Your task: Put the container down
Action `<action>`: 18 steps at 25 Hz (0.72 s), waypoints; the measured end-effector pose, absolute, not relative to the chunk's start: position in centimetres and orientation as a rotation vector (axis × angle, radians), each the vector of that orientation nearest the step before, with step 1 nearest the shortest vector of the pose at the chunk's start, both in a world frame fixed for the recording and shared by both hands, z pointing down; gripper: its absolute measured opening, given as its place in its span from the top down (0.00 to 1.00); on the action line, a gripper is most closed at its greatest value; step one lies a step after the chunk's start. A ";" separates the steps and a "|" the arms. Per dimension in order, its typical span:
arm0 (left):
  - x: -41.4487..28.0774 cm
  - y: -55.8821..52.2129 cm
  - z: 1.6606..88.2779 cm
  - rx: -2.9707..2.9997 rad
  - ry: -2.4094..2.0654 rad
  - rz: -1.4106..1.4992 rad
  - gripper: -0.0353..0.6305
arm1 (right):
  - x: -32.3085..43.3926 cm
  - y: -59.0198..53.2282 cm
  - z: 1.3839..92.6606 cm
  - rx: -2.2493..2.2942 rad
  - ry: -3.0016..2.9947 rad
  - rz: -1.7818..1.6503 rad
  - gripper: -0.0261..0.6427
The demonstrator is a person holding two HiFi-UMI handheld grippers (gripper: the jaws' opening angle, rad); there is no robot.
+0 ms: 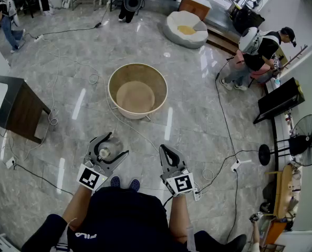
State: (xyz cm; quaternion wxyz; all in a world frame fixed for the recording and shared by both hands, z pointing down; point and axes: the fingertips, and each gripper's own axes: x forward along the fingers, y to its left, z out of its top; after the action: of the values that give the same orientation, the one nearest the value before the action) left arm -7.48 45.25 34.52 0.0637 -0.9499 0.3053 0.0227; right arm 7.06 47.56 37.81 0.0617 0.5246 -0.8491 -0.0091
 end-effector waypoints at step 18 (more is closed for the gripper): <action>-7.4 44.7 34.6 -2.853 0.933 0.058 0.41 | 7.2 47.1 37.7 1.540 -2.584 -0.056 0.92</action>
State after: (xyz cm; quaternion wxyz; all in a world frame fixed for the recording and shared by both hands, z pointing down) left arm -7.36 44.72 34.59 0.0697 -0.9479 0.3102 0.0194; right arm 7.19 47.07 37.71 0.0662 0.5107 -0.8570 -0.0184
